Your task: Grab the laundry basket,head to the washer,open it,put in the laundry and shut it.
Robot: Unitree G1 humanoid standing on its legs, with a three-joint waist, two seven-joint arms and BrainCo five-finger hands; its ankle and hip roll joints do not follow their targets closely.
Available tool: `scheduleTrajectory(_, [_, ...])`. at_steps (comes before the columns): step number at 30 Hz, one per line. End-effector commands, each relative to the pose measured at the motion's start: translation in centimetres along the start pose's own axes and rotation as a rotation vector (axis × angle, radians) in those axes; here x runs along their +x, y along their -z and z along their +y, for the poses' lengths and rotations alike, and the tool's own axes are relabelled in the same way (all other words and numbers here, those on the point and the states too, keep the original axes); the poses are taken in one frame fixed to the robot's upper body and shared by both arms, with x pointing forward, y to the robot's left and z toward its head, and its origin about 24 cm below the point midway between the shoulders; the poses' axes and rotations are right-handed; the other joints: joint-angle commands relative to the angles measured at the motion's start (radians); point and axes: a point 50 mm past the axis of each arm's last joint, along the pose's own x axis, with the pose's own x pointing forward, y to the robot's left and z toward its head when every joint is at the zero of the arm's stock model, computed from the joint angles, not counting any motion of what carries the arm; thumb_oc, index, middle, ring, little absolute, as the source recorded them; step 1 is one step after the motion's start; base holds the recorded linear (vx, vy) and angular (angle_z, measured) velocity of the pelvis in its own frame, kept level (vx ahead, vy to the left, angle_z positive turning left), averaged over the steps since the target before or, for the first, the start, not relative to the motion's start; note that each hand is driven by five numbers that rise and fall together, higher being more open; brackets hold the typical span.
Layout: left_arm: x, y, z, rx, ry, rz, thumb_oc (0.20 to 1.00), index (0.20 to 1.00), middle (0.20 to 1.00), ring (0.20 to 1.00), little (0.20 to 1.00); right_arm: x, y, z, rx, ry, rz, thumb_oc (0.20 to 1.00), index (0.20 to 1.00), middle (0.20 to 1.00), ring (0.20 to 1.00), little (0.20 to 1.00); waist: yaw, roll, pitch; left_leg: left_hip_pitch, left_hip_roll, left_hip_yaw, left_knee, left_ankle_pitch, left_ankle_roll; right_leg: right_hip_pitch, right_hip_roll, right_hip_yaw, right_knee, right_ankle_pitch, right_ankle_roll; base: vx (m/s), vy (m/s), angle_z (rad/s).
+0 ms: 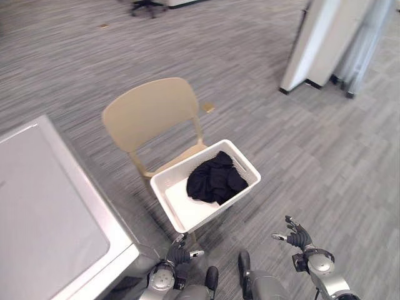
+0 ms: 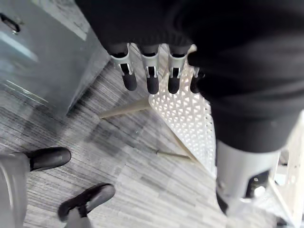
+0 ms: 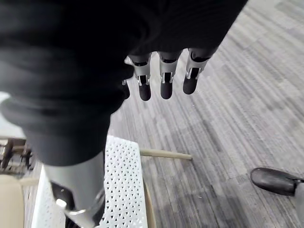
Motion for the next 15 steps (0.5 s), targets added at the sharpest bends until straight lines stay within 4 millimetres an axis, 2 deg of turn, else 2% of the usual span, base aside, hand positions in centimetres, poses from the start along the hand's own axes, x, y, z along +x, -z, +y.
scheduleTrajectory(1, [0.2, -2.5, 3.7, 0.037, -0.116, -0.105, 1.000, 1.000, 1.000, 1.000, 1.000, -0.1, -2.2, -2.7, -0.083, 0.063, -0.125, 1.000, 1.000, 1.000, 1.000, 1.000, -0.005, -0.015, -0.011, -0.026, -0.014, 0.043, 0.105, -0.107, -0.070, 0.079, -0.021, -0.003, -0.039, 0.105, 0.024, 0.03, -0.088, 1.69])
scheduleTrajectory(2, [0.2, -2.5, 3.7, 0.037, -0.116, -0.105, 1.000, 1.000, 1.000, 1.000, 1.000, -0.1, -2.2, -2.7, -0.083, 0.063, -0.125, 1.000, 1.000, 1.000, 1.000, 1.000, -0.008, -0.014, -0.011, -0.026, -0.015, 0.039, 0.107, -0.107, -0.070, 0.082, -0.022, -0.007, -0.041, 0.105, 0.024, 0.09, -0.227, 1.67])
scheduleTrajectory(4, [-0.3, -1.3, 3.7, 0.002, -0.130, -0.069, 1.000, 1.000, 1.000, 1.000, 1.000, -0.3, -4.0, -3.2, -0.178, 0.049, -0.211, 1.000, 1.000, 1.000, 1.000, 1.000, 0.002, -0.022, -0.033, -0.037, 0.006, 0.009, 0.118, -0.109, -0.093, 0.123, -0.032, -0.067, -0.065, 0.109, 0.006, 0.15, -0.317, 1.65])
scheduleTrajectory(5, [-0.3, -1.3, 3.7, 0.001, -0.130, -0.069, 1.000, 1.000, 1.000, 1.000, 1.000, -0.3, -4.0, -3.2, -0.178, 0.049, -0.211, 1.000, 1.000, 1.000, 1.000, 1.000, -0.001, -0.022, -0.033, -0.037, 0.006, 0.007, 0.119, -0.110, -0.093, 0.124, -0.033, -0.069, -0.065, 0.109, 0.006, 0.12, -0.270, 1.09])
scheduleTrajectory(8, [-0.5, -0.9, 4.1, 0.001, -0.142, -0.058, 1.000, 1.000, 1.000, 1.000, 1.000, -0.8, -7.1, -4.6, -0.330, 0.075, -0.348, 1.000, 1.000, 1.000, 1.000, 1.000, 0.015, -0.029, -0.030, -0.067, 0.027, 0.005, 0.135, -0.103, -0.115, 0.161, -0.046, -0.162, -0.079, 0.085, -0.007, 0.06, -0.190, 0.74])
scheduleTrajectory(9, [-0.5, -1.0, 4.2, 0.004, -0.145, -0.061, 1.000, 1.000, 1.000, 1.000, 1.000, -1.1, -8.4, -5.3, -0.409, 0.094, -0.402, 1.000, 1.000, 1.000, 1.000, 1.000, 0.013, -0.034, -0.024, -0.090, 0.050, 0.049, 0.140, -0.098, -0.122, 0.177, -0.060, -0.210, -0.088, 0.074, -0.011, 0.03, -0.103, 1.19])
scheduleTrajectory(10, [-0.5, -1.0, 4.1, 0.003, -0.145, -0.061, 1.000, 1.000, 1.000, 1.000, 1.000, -1.1, -8.4, -5.3, -0.410, 0.094, -0.402, 1.000, 1.000, 1.000, 1.000, 1.000, 0.011, -0.034, -0.024, -0.091, 0.049, 0.047, 0.142, -0.099, -0.122, 0.177, -0.060, -0.213, -0.089, 0.074, -0.011, 0.03, -0.076, 1.19])
scheduleTrajectory(12, [-0.6, -1.1, 4.5, 0.035, -0.149, -0.065, 1.000, 1.000, 1.000, 1.000, 1.000, -1.4, -10.6, -6.6, -0.565, 0.114, -0.472, 1.000, 1.000, 1.000, 1.000, 1.000, 0.010, -0.039, -0.017, -0.112, 0.113, 0.193, 0.130, -0.088, -0.122, 0.194, -0.076, -0.278, -0.092, 0.057, -0.013, 0.05, -0.023, 0.95])
scheduleTrajectory(15, [-1.2, -0.3, 5.0, 0.070, -0.142, -0.044, 1.000, 1.000, 1.000, 1.000, 1.000, -0.9, -11.9, -7.1, -0.725, 0.095, -0.489, 1.000, 1.000, 1.000, 1.000, 1.000, 0.025, -0.045, -0.020, -0.101, 0.132, 0.232, 0.101, -0.077, -0.120, 0.213, -0.082, -0.312, -0.092, 0.047, -0.012, 0.16, 0.049, 0.64])
